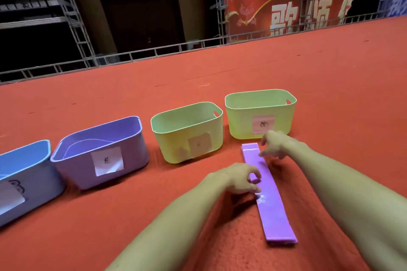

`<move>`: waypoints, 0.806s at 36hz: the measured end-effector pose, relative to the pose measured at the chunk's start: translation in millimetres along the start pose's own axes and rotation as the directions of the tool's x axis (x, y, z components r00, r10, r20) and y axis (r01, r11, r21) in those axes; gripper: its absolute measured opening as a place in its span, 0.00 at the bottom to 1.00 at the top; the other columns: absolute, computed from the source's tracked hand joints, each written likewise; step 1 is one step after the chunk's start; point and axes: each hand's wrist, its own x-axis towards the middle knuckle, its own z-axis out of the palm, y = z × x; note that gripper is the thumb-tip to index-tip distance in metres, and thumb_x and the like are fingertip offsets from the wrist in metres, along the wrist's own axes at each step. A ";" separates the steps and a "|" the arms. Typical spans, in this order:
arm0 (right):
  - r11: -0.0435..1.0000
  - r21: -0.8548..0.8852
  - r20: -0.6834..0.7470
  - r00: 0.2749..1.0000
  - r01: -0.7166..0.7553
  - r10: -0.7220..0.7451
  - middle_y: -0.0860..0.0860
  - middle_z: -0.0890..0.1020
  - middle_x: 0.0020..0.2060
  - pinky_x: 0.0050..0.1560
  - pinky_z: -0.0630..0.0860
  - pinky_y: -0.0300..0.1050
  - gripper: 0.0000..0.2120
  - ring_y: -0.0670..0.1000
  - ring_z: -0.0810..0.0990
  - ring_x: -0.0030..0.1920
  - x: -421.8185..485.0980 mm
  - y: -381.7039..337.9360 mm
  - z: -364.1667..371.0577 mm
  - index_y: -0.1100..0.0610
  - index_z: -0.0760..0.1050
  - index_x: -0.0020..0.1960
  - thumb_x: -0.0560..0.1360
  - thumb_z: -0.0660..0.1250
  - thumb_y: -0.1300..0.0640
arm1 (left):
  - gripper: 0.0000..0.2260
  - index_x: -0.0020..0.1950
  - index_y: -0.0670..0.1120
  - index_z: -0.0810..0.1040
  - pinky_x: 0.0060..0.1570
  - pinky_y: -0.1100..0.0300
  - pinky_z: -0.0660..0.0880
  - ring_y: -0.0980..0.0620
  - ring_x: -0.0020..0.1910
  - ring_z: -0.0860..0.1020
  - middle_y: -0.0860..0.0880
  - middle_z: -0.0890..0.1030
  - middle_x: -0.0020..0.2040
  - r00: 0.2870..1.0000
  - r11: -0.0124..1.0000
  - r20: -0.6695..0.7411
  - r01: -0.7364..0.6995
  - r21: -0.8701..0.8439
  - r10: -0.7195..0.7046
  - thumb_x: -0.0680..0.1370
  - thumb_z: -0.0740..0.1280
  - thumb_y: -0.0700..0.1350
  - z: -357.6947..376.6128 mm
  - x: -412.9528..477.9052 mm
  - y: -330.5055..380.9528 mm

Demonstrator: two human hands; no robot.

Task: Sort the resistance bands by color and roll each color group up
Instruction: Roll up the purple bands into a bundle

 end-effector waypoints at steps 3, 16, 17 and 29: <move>1.000 0.022 -0.036 0.999 0.010 -0.009 0.57 0.83 0.45 0.32 0.72 0.40 0.18 0.54 0.78 0.33 15.7 2.8 7.8 0.61 0.78 0.57 0.72 0.71 0.50 | 0.18 0.65 0.47 0.75 0.48 0.58 0.67 0.43 0.55 0.76 0.43 0.79 0.56 1.000 1.000 0.010 -0.013 0.011 0.013 0.77 0.69 0.51 2.1 9.6 -1.7; 0.973 0.230 0.050 0.998 0.009 -0.021 0.60 0.80 0.57 0.54 0.76 0.48 0.21 0.59 0.79 0.57 70.7 9.2 40.1 0.60 0.75 0.63 0.71 0.72 0.57 | 0.17 0.61 0.49 0.78 0.41 0.60 0.64 0.50 0.40 0.69 0.40 0.78 0.50 1.000 0.996 -0.017 -0.021 -0.089 0.019 0.73 0.73 0.51 7.2 18.1 -9.6; 0.972 0.234 0.049 0.999 0.012 -0.024 0.60 0.79 0.57 0.55 0.76 0.48 0.21 0.59 0.79 0.57 71.7 8.3 40.1 0.60 0.74 0.64 0.72 0.71 0.56 | 0.17 0.60 0.49 0.78 0.40 0.61 0.64 0.49 0.40 0.70 0.41 0.79 0.49 1.000 0.993 -0.020 -0.015 -0.114 0.013 0.73 0.73 0.50 7.1 17.1 -10.4; 0.989 0.106 -0.129 0.987 0.107 -0.093 0.55 0.80 0.46 0.43 0.67 0.40 0.06 0.53 0.75 0.44 61.2 -2.2 38.6 0.56 0.76 0.48 0.72 0.70 0.57 | 0.15 0.58 0.47 0.79 0.46 0.60 0.66 0.48 0.44 0.74 0.44 0.77 0.48 0.992 0.973 -0.104 0.046 -0.226 -0.071 0.74 0.73 0.48 19.6 12.8 -5.2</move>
